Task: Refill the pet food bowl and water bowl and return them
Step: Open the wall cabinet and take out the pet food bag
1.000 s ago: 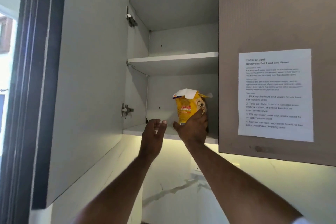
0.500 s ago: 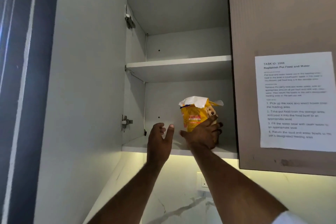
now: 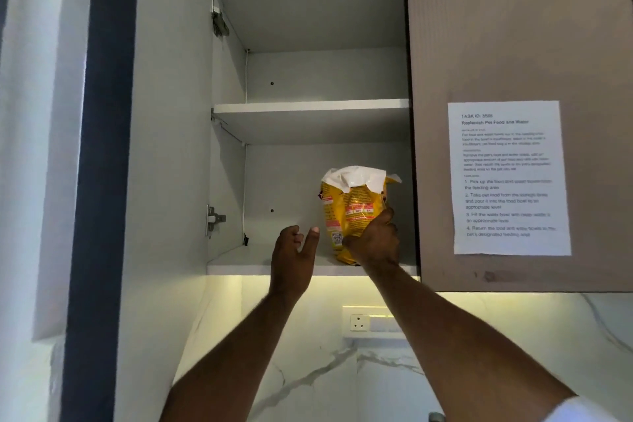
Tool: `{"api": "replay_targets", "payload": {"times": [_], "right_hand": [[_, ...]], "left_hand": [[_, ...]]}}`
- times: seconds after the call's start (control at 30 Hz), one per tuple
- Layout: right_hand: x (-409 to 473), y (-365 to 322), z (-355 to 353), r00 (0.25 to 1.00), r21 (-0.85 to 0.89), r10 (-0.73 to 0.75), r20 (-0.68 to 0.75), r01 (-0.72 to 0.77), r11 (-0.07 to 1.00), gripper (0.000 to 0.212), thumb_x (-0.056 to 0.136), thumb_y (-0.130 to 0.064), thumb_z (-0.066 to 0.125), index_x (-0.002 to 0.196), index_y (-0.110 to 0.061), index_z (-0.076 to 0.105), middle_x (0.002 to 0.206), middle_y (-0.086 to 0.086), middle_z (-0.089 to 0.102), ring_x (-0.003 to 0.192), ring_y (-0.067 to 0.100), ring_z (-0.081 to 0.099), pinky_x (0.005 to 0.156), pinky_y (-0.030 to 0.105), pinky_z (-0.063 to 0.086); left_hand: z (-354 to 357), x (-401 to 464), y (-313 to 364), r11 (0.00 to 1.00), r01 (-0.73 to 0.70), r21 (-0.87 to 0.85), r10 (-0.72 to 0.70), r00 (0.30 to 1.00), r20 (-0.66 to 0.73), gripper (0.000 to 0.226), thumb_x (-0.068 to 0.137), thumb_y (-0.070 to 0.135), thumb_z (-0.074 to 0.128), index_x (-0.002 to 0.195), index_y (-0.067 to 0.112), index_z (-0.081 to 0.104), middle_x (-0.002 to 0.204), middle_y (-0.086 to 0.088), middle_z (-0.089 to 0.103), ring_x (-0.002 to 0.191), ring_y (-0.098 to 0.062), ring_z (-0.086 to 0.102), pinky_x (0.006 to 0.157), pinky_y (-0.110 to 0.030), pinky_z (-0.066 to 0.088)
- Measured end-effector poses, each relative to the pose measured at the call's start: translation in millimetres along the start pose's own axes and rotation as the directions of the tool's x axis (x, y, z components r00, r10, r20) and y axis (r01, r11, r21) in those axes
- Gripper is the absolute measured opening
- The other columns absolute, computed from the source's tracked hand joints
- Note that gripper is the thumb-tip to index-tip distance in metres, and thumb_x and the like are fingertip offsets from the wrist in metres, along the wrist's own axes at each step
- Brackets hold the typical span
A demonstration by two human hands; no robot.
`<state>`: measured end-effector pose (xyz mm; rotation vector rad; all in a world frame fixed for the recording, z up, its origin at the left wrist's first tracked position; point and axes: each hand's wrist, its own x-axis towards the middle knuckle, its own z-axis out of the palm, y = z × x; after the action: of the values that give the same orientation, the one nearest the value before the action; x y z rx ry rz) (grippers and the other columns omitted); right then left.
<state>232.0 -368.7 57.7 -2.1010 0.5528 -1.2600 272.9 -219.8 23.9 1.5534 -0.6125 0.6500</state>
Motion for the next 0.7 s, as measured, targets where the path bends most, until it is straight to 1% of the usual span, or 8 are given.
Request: {"api": "replay_targets", "payload": {"times": [0.13,0.23,0.3,0.37,0.43,0.5,0.6,0.7], "right_hand": [[-8.1,10.2,-24.5,0.994,0.096,-0.095,0.048,0.09,0.991,0.108,0.066,-0.046,0.094,0.146,-0.011,0.031,0.133,0.013,0.061,0.118,0.038,0.064,0.095,0.047,0.055],[-16.1,19.5,-49.6,0.972,0.249,-0.178,0.157,0.135,0.959,0.114,0.055,-0.061,0.092,0.147,-0.02,0.038,0.131,0.004,0.066,0.116,0.032,0.067,0.098,0.05,0.057],[-20.1,30.7,-65.5,0.951,0.347,-0.224,0.211,0.142,0.927,0.112,0.051,-0.068,0.091,0.144,-0.032,0.04,0.129,-0.006,0.068,0.115,0.024,0.069,0.098,0.053,0.057],[-31.7,35.7,-85.8,0.934,0.424,-0.263,0.241,0.143,0.894,0.104,0.055,-0.057,0.097,0.141,-0.04,0.041,0.125,-0.013,0.069,0.112,0.016,0.07,0.096,0.048,0.059],[-44.5,41.4,-104.1,0.912,0.503,-0.312,0.268,0.144,0.852,0.09,0.066,-0.031,0.097,0.137,-0.041,0.042,0.12,-0.018,0.07,0.108,0.01,0.07,0.091,0.034,0.06],[-56.2,49.9,-121.5,0.886,0.548,-0.355,0.298,0.146,0.824,0.09,0.068,-0.026,0.095,0.139,-0.041,0.041,0.124,-0.019,0.07,0.112,0.009,0.07,0.087,0.028,0.06],[-71.5,64.6,-141.4,0.875,0.57,-0.368,0.316,0.135,0.81,0.104,0.063,-0.036,0.097,0.147,-0.038,0.036,0.135,-0.011,0.066,0.12,0.015,0.068,0.095,0.039,0.06],[-86.6,87.9,-155.6,0.863,0.569,-0.366,0.348,0.115,0.814,0.101,0.07,-0.024,0.094,0.15,-0.037,0.034,0.138,-0.009,0.065,0.122,0.016,0.067,0.097,0.041,0.059]], "left_hand": [[5.9,0.5,14.0,0.994,0.086,-0.067,-0.079,0.992,0.102,0.063,0.101,0.048,0.054,0.149,0.009,0.043,0.148,-0.014,0.055,0.135,-0.029,0.052,0.101,-0.03,0.041],[7.4,6.1,18.2,0.944,0.233,-0.235,-0.158,0.942,0.298,0.081,0.098,0.056,0.053,0.16,0.013,0.024,0.163,-0.011,0.039,0.147,-0.03,0.041,0.112,-0.039,0.037],[4.3,9.8,17.2,0.891,0.299,-0.343,-0.13,0.89,0.438,0.108,0.08,0.074,0.064,0.16,0.012,0.026,0.156,-0.01,0.049,0.14,-0.029,0.052,0.114,-0.047,0.042],[0.5,9.6,16.8,0.875,0.301,-0.38,-0.043,0.829,0.558,0.121,0.06,0.083,0.075,0.153,0.013,0.041,0.139,-0.009,0.066,0.124,-0.03,0.066,0.106,-0.05,0.053],[-1.0,5.5,21.0,0.867,0.28,-0.412,0.052,0.772,0.633,0.111,0.059,0.077,0.081,0.147,0.017,0.048,0.135,-0.007,0.069,0.122,-0.032,0.068,0.098,-0.047,0.058],[1.2,-1.0,27.6,0.844,0.286,-0.453,0.124,0.717,0.685,0.104,0.061,0.07,0.084,0.145,0.019,0.048,0.135,-0.007,0.069,0.123,-0.033,0.067,0.093,-0.044,0.06],[4.8,-18.4,40.2,0.826,0.282,-0.488,0.205,0.655,0.727,0.099,0.058,0.064,0.089,0.138,0.02,0.051,0.128,-0.004,0.073,0.117,-0.028,0.07,0.089,-0.04,0.061],[10.8,-40.5,44.0,0.823,0.305,-0.479,0.2,0.634,0.747,0.1,0.057,0.056,0.094,0.139,0.016,0.052,0.131,-0.01,0.071,0.12,-0.032,0.068,0.092,-0.042,0.059]]}}
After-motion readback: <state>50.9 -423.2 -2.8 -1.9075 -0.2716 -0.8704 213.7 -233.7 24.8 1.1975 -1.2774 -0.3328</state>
